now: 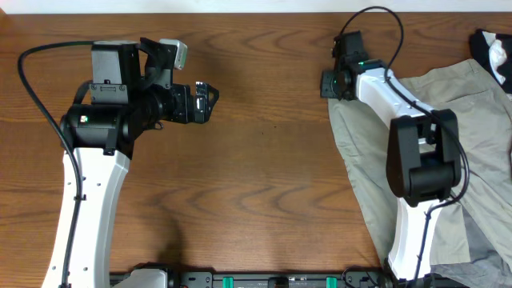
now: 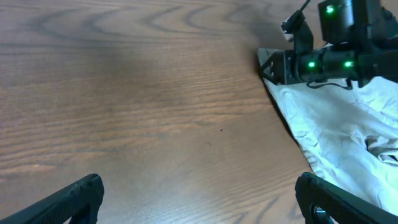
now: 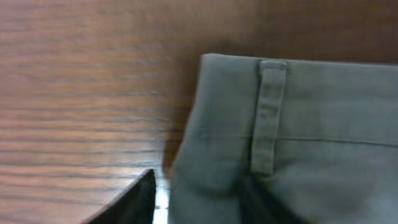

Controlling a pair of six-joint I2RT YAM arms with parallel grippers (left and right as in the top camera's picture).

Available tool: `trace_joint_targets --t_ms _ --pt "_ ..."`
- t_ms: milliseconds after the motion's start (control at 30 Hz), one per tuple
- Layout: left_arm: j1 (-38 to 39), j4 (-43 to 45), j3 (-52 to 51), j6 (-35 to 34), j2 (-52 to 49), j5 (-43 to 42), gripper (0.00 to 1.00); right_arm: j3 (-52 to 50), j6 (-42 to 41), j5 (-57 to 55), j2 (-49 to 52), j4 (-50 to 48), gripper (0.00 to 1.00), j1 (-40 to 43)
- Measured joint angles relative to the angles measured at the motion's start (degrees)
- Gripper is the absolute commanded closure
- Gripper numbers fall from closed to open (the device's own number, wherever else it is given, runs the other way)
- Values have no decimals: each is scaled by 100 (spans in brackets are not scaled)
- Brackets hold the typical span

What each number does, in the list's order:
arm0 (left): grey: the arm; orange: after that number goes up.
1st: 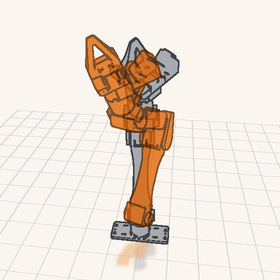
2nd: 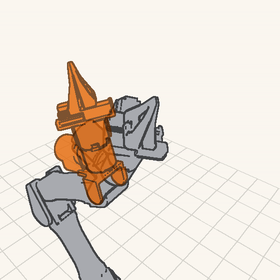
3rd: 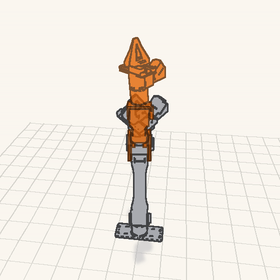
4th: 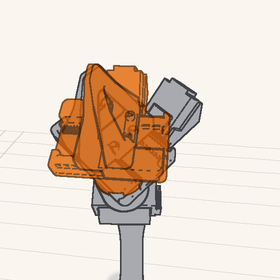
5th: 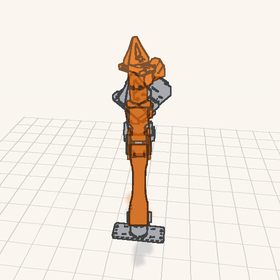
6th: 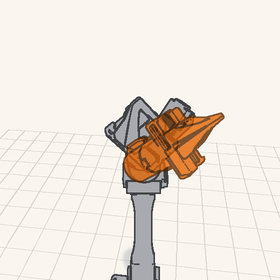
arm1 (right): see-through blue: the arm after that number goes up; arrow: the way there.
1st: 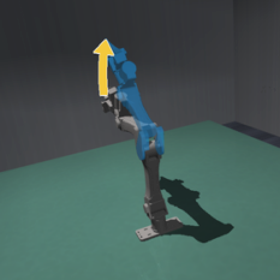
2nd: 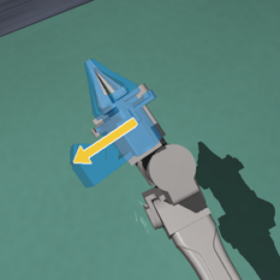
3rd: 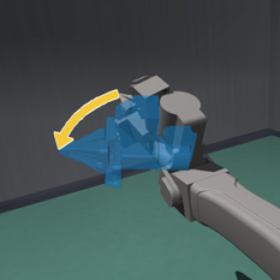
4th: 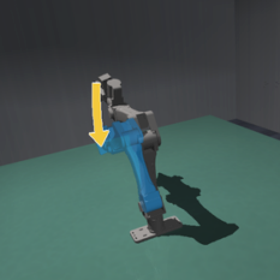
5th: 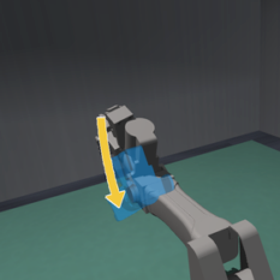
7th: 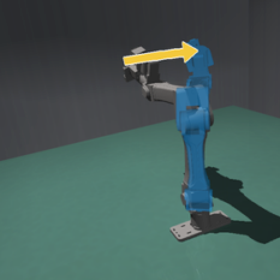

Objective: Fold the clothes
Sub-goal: 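Drag the khaki shorts leftward onto the table with the right gripper, then grasp the shorts waistband corner with the left gripper and pull left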

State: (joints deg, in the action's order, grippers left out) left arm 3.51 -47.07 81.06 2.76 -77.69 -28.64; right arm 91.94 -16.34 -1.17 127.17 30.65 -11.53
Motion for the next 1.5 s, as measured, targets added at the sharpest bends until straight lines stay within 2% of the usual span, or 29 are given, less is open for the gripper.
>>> trace_joint_targets --t_ms 133,167,400,633,667,700,733,767,833,1000,1200,1367,1500 --pt "0 -15 0 0 0 -4 0 9 -4 -57 28 -22 97 -7" --pt "0 -15 0 0 0 -7 0 17 -13 -22 28 -24 99 -20" --pt "0 -17 0 0 0 -11 1 229 175 960 28 -90 99 -297" --pt "0 -22 0 0 0 -11 0 328 490 1493 28 -229 96 -1241" --pt "0 -22 0 0 0 -11 0 328 564 1526 28 -243 95 -1366" --pt "0 -22 0 0 0 -9 0 328 660 1585 28 -267 82 -1515" --pt "0 -22 0 0 0 -9 0 330 726 1639 28 -297 57 -1626" --pt "0 -24 0 0 0 -2 0 350 815 1698 28 -304 50 -1759" --pt "0 -26 0 0 -2 20 0 402 929 1775 28 -282 43 -1921" --pt "9 -24 0 0 -116 31 0 553 951 1652 -28 44 40 -1703" --pt "240 238 4 -22 -1084 -216 9 616 573 1097 -748 710 37 -638" --pt "623 988 4 -175 -2402 -750 10 787 195 890 -1790 1329 37 302" --pt "881 1878 4 -509 -3263 -1088 12 850 83 883 -2330 1781 37 647"
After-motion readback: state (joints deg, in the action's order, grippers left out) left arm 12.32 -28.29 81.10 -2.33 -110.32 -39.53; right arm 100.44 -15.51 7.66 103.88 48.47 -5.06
